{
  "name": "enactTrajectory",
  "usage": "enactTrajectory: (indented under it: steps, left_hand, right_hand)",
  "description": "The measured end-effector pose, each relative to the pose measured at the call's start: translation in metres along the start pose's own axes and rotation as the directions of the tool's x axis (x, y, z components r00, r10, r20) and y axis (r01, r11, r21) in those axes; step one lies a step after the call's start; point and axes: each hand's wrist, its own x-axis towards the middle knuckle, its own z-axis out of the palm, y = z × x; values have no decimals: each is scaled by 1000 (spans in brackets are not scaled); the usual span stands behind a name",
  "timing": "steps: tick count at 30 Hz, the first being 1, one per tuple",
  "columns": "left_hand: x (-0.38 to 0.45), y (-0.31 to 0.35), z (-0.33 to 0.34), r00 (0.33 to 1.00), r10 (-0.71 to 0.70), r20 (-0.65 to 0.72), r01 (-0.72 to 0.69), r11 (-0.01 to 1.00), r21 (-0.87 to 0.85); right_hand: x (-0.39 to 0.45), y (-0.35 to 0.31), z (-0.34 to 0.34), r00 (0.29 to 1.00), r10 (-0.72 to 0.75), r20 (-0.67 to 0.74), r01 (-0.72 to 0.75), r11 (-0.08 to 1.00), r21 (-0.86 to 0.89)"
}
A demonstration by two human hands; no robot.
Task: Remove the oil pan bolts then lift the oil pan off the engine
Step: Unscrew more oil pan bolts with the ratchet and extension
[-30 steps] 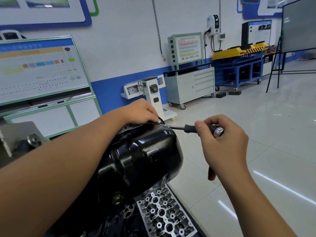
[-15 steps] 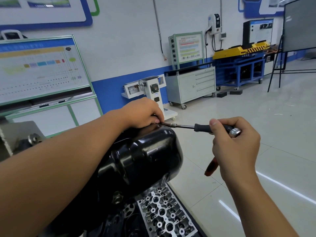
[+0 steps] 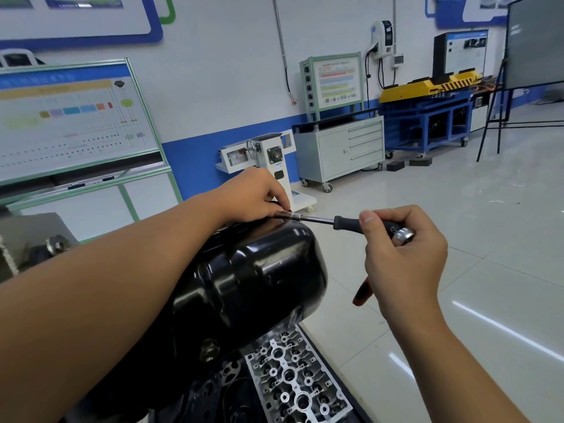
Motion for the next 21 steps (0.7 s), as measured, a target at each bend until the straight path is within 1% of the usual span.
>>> enactTrajectory:
  steps: [3, 6, 8, 10, 11, 12, 14, 15, 16, 18, 21]
  left_hand:
    - [-1, 0, -1, 1000, -8, 4, 8, 999, -44]
    - [-1, 2, -2, 1000, -11, 10, 12, 998, -61]
    - [-1, 3, -2, 1000, -12, 19, 13, 999, -53]
    - [-1, 3, -3, 1000, -11, 26, 12, 999, -48]
    - [-1, 4, -3, 999, -12, 30, 14, 999, -50]
    - [-1, 4, -3, 999, -15, 35, 17, 998, -54]
    - [-1, 5, -4, 999, -27, 43, 30, 998, -62]
    - [-1, 6, -4, 998, -34, 46, 37, 997, -63]
    - [0, 6, -4, 998, -38, 48, 41, 997, -61]
    - [0, 7, -4, 998, -39, 52, 42, 997, -59]
    - [0, 7, -5, 998, -36, 57, 39, 998, -54]
  right_hand:
    - [0, -2, -1, 998, -64, -25, 63, 996, -56]
    - [1, -2, -1, 998, -54, -16, 54, 998, -42]
    - [1, -2, -1, 997, -79, -16, 77, 995, -60]
    - [0, -1, 1, 990, -139, -5, 138, 986, -88]
    - [1, -2, 1, 982, -190, 19, 191, 975, -112]
    - [1, -4, 1, 963, -262, 64, 269, 952, -147]
    - [3, -7, -1, 882, -432, 190, 466, 859, -211]
    - [4, -8, -2, 838, -488, 243, 537, 817, -212]
    - [6, -8, -3, 811, -516, 277, 572, 798, -191]
    - [7, -6, -3, 807, -510, 297, 562, 818, -124]
    - [5, -9, -2, 865, -407, 292, 432, 902, -21]
